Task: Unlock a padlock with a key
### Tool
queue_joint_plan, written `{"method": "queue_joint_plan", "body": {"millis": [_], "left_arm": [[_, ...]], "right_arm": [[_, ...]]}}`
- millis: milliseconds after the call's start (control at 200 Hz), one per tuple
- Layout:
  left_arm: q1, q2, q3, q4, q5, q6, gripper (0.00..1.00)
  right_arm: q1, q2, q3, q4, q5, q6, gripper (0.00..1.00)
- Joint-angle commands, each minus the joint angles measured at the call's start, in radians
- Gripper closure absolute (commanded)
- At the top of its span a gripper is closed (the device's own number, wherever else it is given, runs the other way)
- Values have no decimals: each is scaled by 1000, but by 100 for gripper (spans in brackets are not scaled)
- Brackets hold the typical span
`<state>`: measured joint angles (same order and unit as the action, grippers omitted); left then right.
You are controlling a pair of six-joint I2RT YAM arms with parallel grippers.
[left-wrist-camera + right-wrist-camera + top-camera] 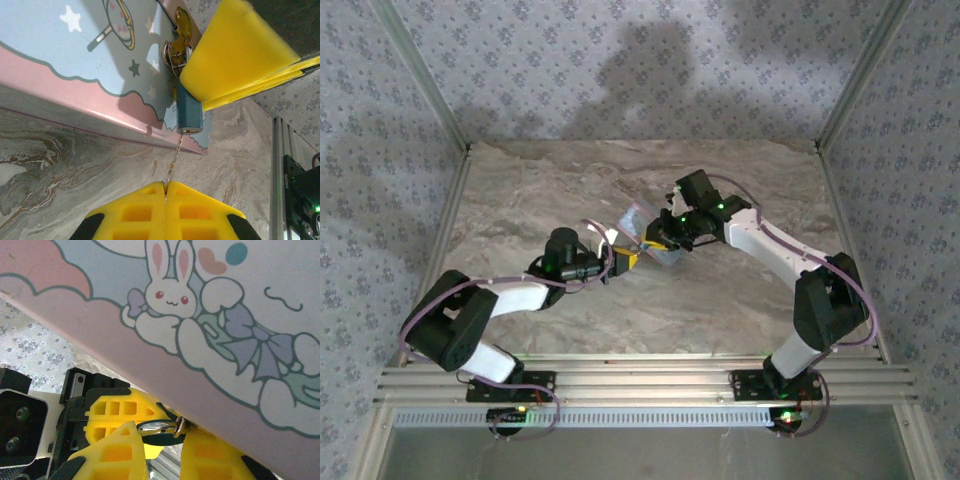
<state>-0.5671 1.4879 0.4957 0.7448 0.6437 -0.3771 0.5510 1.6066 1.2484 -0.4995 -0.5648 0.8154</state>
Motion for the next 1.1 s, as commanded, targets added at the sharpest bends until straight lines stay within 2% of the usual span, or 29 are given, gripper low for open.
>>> {"method": "queue_joint_plan", "body": {"millis": [0,804,1094], "left_arm": [[-8,13,32,47,29,-9,100],[-9,11,32,103,27,-67,100],[-20,20,62,18,-33,-89,100]], "right_arm": [[-5,0,42,1,-14,-33,100],[-1,8,36,-2,2,-45,100],[12,12,36,4,21,-40,100]]}}
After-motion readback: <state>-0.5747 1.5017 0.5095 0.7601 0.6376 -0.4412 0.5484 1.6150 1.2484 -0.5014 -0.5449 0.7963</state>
